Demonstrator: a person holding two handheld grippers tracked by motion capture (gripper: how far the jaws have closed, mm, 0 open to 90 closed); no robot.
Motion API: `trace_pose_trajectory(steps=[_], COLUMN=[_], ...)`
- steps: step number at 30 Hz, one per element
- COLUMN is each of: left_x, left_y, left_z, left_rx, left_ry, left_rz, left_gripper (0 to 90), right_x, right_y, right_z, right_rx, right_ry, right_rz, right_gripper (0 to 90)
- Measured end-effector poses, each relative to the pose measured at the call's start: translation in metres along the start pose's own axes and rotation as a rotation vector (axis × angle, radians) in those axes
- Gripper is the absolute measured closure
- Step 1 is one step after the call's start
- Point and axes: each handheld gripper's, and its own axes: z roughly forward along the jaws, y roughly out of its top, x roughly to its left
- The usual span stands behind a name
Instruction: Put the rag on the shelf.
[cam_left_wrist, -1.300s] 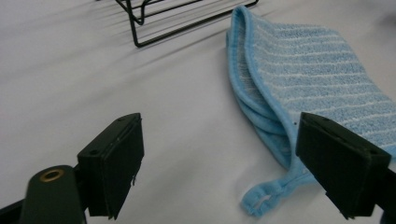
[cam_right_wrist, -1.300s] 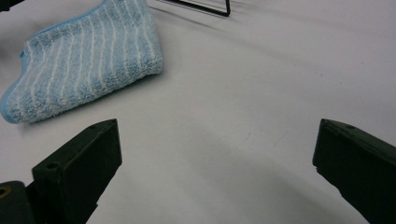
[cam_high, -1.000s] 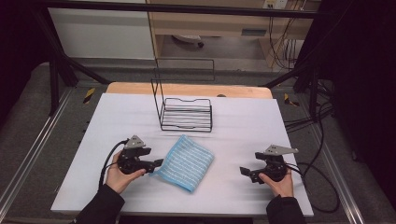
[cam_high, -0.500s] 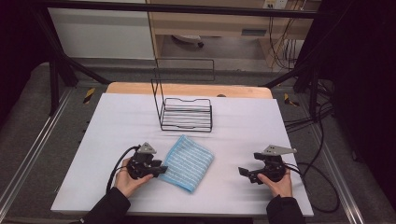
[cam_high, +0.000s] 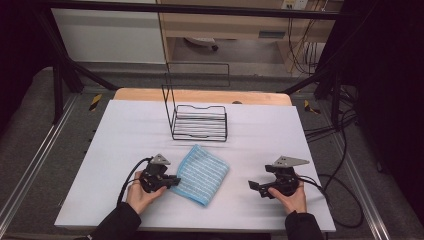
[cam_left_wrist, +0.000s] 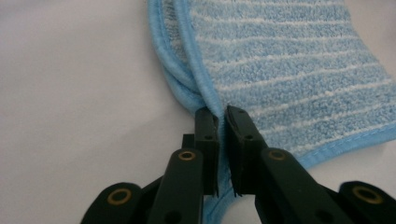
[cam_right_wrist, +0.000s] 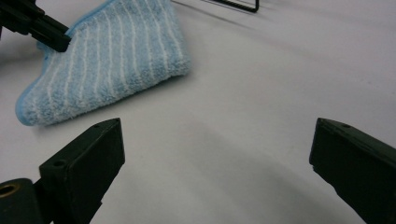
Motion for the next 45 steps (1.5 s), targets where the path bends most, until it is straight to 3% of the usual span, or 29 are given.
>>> trace_pose_trajectory(steps=[7, 14, 19, 23, 26, 30, 39, 45], left_x=[-0.001, -0.004, -0.004, -0.004, -0.005, -0.006, -0.008, -0.012], left_y=[-0.002, -0.004, -0.006, -0.006, -0.007, -0.008, -0.011, -0.014], left_z=[-0.001, -0.003, -0.003, -0.004, -0.004, -0.005, -0.007, -0.011], left_rx=[-0.016, -0.02, -0.023, -0.026, -0.022, -0.021, -0.016, -0.018], left_ry=[0.005, 0.009, 0.006, 0.01, 0.014, 0.012, 0.01, -0.008], left_rz=[-0.019, -0.024, -0.037, -0.044, -0.045, -0.052, -0.072, -0.083], left_gripper=[85.7, 86.2, 86.3, 86.3, 86.3, 86.2, 86.2, 86.3], right_x=[0.029, 0.073, 0.102, 0.117, 0.123, 0.128, 0.128, 0.125], right_y=[0.009, 0.017, 0.017, 0.017, 0.016, 0.014, 0.009, 0.013], right_z=[0.014, 0.037, 0.053, 0.065, 0.071, 0.076, 0.081, 0.078], right_rx=[0.006, 0.035, 0.055, 0.07, 0.085, 0.099, 0.125, 0.145], right_ry=[0.006, 0.034, 0.083, 0.098, 0.122, 0.118, 0.093, 0.113], right_rz=[-0.01, -0.046, -0.089, -0.12, -0.116, -0.138, -0.171, -0.175], right_gripper=[10.6, 18.0, 30.9, 44.4, 52.6, 58.6, 78.3, 83.9])
